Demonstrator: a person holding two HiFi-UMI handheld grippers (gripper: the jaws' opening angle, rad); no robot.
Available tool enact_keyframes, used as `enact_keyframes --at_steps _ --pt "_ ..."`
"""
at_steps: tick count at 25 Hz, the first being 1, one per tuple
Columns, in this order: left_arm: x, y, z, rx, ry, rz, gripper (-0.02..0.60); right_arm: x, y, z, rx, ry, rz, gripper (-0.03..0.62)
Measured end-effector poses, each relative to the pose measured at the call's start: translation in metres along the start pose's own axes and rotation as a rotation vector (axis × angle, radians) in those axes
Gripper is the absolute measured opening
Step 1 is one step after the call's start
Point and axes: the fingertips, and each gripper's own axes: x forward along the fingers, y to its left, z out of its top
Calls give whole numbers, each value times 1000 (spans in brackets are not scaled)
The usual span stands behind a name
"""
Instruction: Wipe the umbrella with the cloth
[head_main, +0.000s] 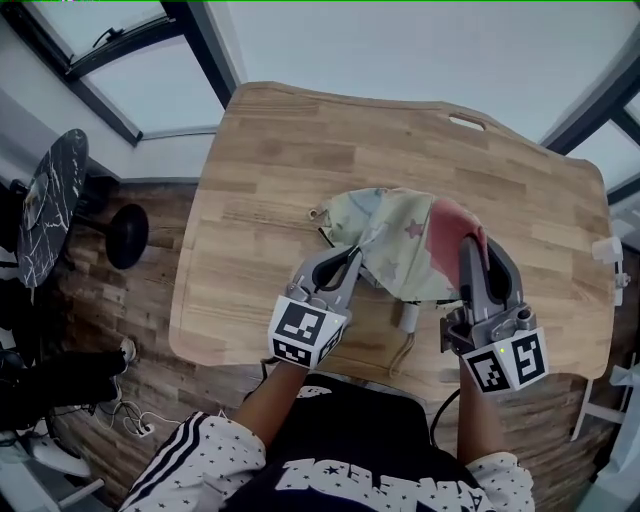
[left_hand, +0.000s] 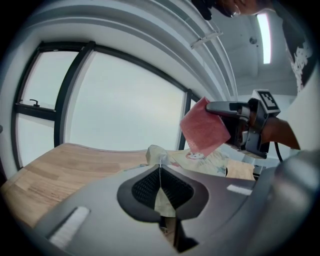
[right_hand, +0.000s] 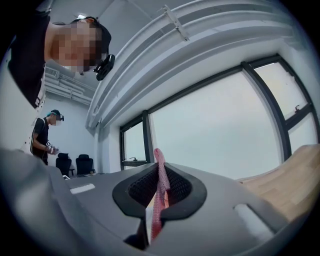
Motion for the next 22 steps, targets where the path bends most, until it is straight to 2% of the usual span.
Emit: enact_keyframes --at_steps 10,15,19,22 --pt "-1 5 4 11 -1 -2 0 39 -18 -18 -81 64 1 25" --pt "0 6 5 18 -8 17 0 64 -25 -24 -213 96 18 25" --pt "0 4 8 14 -14 30 0 81 -24 -49 -312 160 57 25" --pt "0 4 10 8 -14 47 0 86 -18 -77 -292 216 112 25"
